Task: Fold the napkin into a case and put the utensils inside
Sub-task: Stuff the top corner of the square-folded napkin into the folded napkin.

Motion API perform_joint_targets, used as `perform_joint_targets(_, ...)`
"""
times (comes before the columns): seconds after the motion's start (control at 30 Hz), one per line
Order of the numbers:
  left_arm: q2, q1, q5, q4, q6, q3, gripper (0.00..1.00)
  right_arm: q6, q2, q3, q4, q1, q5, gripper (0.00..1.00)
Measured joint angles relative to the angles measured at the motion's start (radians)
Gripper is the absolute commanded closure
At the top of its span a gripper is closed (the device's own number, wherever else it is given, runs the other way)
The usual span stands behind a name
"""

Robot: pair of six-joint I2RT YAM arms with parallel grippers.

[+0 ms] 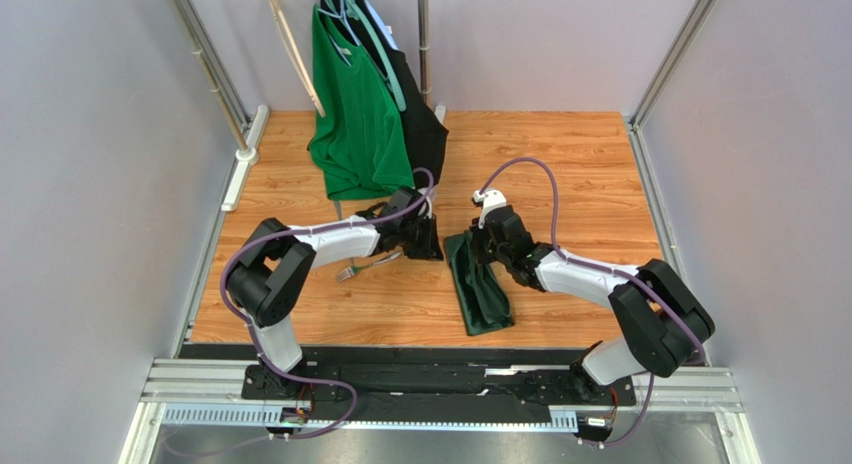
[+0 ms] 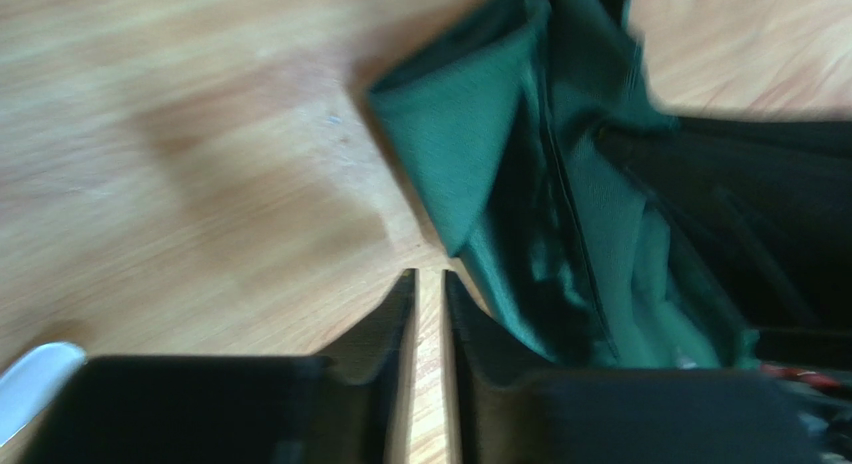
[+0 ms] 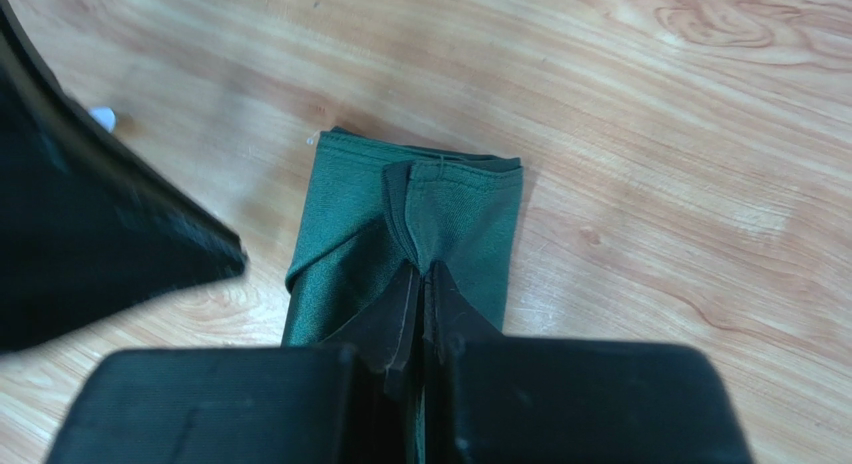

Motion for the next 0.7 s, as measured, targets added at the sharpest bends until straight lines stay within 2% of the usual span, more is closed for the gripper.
perform_joint_targets(0.13,0.003,-0.068,-0.069,0.045,0.032,-0.009,0.66,0.032,-0.015,0.0,0.0,-0.016,-0.02,1.0)
perform_joint_targets(0.27,0.006,-0.083,-0.107,0.077,0.047,-0.009,0.65,0.047,-0.015,0.0,0.0,-0.019,-0.039,1.0)
perform_joint_targets(0.3,0.006,-0.083,-0.119,0.079,0.048,-0.009,0.57,0.05,-0.015,-0.001,0.0,-0.021,-0.044,1.0)
perform_joint_targets(0.4,0.006,-0.085,-0.154,0.082,0.062,-0.006,0.58,0.056,-0.015,-0.001,0.0,-0.023,-0.052,1.0)
perform_joint_targets(0.5,0.025,-0.086,-0.183,0.06,0.072,0.04,0.68,0.06,-0.015,-0.001,0.0,-0.023,-0.06,1.0)
perform_joint_targets(0.7,0.062,-0.095,-0.205,0.061,0.092,0.092,0.68,0.064,-0.015,-0.001,0.0,-0.024,-0.071,1.0)
